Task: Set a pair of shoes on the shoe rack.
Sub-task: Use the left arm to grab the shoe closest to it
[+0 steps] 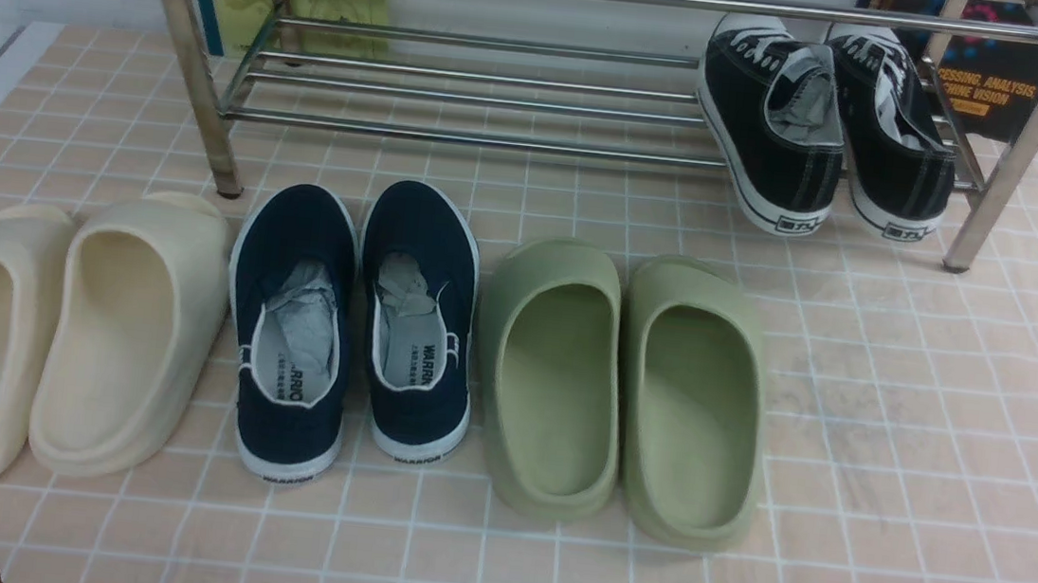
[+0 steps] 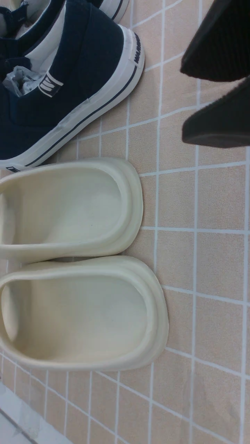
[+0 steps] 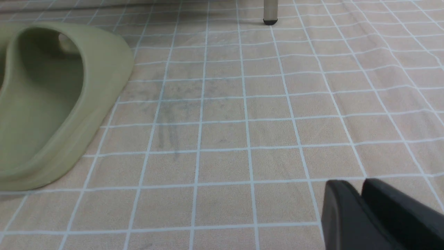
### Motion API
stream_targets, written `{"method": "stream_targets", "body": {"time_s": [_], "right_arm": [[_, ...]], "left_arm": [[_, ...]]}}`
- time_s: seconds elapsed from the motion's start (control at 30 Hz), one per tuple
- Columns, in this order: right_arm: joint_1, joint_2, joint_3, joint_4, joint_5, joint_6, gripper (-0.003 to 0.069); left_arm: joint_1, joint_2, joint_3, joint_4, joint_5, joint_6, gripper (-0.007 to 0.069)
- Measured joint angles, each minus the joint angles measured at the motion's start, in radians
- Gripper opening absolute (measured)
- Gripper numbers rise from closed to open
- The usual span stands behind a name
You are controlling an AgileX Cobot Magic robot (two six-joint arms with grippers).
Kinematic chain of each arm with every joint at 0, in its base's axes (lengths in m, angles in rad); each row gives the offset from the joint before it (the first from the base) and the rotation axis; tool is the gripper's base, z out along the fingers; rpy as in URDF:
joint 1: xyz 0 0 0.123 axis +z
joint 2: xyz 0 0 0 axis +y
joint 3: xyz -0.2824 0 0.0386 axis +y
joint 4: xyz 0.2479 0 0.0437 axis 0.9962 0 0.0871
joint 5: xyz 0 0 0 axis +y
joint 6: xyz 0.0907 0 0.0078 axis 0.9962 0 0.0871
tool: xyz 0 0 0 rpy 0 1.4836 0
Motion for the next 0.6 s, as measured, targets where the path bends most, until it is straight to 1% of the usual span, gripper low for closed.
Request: {"method": "stream_targets", "body": {"time_s": [0.6], "right_arm": [[0.000, 0.000, 0.000, 0.000, 0.000, 0.002, 0.0139]], "left_arm": [[0.000, 0.000, 0.000, 0.000, 0.000, 0.000, 0.0240]]}}
